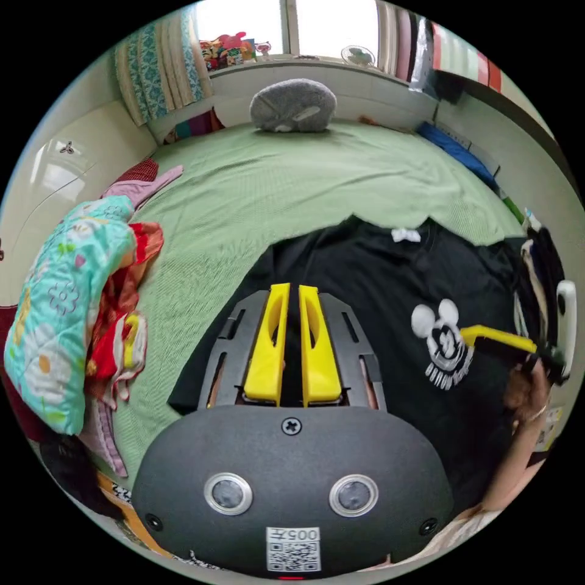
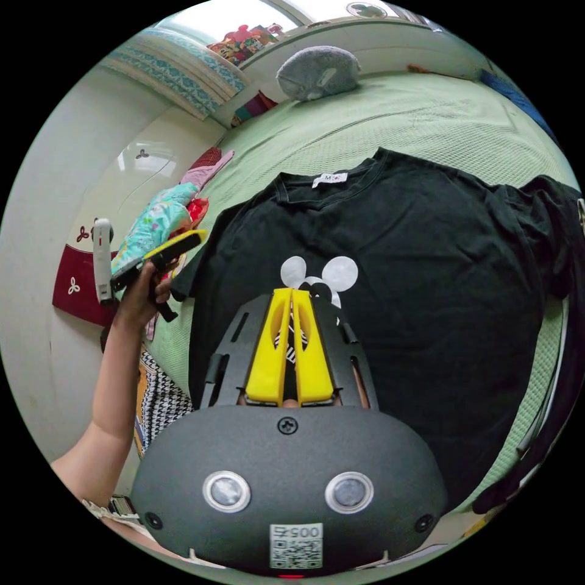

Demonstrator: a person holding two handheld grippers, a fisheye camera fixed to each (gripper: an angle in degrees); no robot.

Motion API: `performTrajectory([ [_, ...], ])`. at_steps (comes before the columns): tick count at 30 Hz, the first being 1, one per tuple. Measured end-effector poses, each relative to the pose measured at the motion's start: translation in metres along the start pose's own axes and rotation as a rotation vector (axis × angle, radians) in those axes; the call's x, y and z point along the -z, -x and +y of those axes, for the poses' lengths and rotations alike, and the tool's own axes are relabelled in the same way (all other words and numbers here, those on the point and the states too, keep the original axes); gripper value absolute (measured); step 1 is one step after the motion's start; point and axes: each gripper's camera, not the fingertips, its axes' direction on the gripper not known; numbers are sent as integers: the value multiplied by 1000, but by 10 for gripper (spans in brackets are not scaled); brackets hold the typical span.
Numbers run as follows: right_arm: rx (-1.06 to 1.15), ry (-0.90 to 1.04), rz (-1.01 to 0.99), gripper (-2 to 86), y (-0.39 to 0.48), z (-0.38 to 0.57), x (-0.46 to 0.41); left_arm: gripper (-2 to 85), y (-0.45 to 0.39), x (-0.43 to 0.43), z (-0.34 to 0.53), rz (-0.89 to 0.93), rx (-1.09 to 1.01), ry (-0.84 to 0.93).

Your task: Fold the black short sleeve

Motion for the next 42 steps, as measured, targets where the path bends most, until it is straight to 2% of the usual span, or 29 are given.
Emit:
performTrajectory([
  [7,34,40,27,-10,17,3,-7,110,1,10,63,-114,11,-11],
  [10,44,49,34,-10,23,4,-8,81,2,7,65,-101,29,28],
  [13,44,55,61,-10,27,6,-7,23,6,22,63,-139,65,-21],
  [16,35,39,60,-10,31,7,-3,11,20,46,51,-172,101,-99],
  [19,27,37,25,-10,35,8,-2,10,49,49,29,-171,191,-101],
  [25,44,58,63,-10,49,10,-5,20,106,15,8,-328,412,67],
  [29,34,51,87,-10,52,11,-1,6,114,25,12,-288,486,-17],
  [34,15,46,50,-10,61,9,1,1,77,38,39,-154,346,-60],
  [36,18,38,75,-10,67,9,3,0,45,43,63,-108,264,-49],
  [39,29,19,122,-10,76,10,8,-1,-20,44,117,80,156,16],
  [42,49,53,173,-10,85,13,14,-1,-67,33,165,94,156,112],
])
